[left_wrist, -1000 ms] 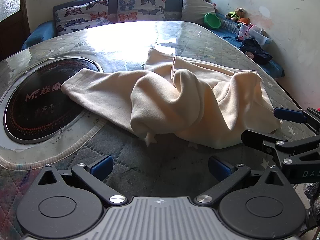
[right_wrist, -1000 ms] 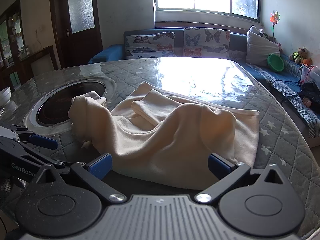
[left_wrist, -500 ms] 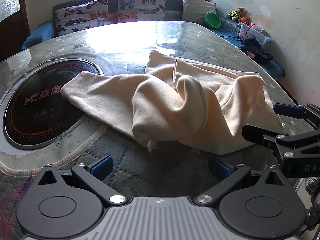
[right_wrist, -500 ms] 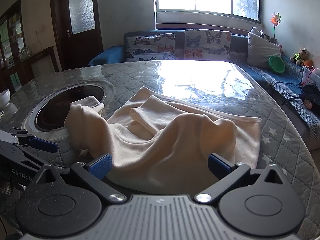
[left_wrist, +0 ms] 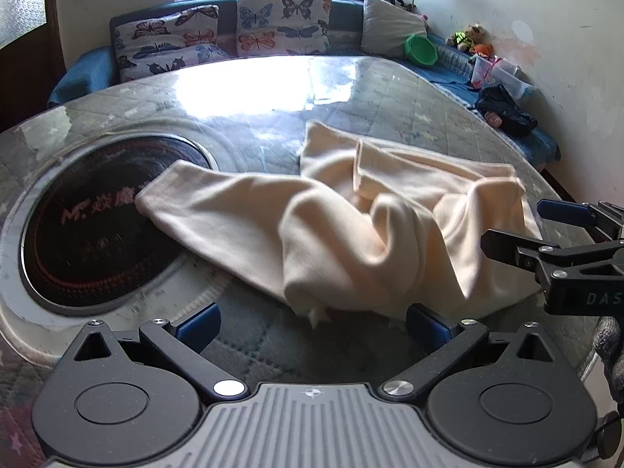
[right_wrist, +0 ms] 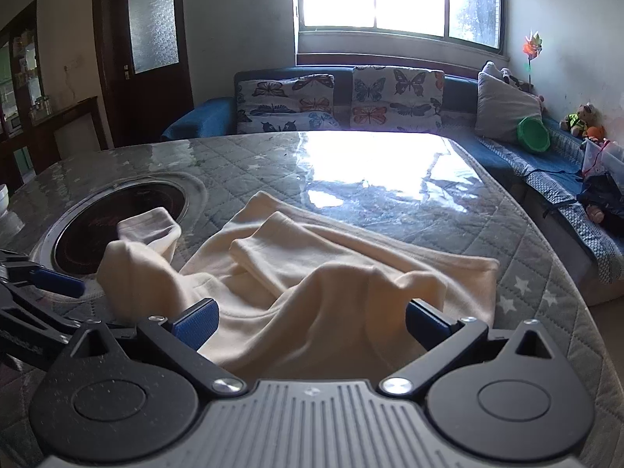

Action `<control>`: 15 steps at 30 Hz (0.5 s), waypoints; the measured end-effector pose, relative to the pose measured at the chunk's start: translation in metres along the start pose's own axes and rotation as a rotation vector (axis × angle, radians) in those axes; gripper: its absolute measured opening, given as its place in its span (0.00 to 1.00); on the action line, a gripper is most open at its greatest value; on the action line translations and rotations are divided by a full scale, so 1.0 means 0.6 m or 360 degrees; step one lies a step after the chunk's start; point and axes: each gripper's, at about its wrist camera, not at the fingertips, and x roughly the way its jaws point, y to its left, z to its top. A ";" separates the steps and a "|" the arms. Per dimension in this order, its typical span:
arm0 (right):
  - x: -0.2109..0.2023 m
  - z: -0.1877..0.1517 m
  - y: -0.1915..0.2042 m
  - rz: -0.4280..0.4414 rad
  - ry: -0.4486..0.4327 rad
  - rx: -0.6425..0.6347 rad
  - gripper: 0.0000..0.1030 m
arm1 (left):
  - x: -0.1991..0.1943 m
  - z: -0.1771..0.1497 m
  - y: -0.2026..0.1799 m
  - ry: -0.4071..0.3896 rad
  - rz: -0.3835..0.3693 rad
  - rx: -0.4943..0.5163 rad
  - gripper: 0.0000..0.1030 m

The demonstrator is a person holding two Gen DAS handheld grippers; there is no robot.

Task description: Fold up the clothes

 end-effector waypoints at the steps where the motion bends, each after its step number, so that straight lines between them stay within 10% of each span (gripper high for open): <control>1: 0.003 0.005 -0.004 -0.0006 -0.0010 0.0000 0.99 | -0.003 0.004 0.003 -0.0010 0.0001 -0.0006 1.00; 15: 0.074 0.046 -0.058 0.0012 0.0067 0.0081 0.63 | -0.023 0.095 0.036 -0.0222 -0.0021 -0.0080 1.00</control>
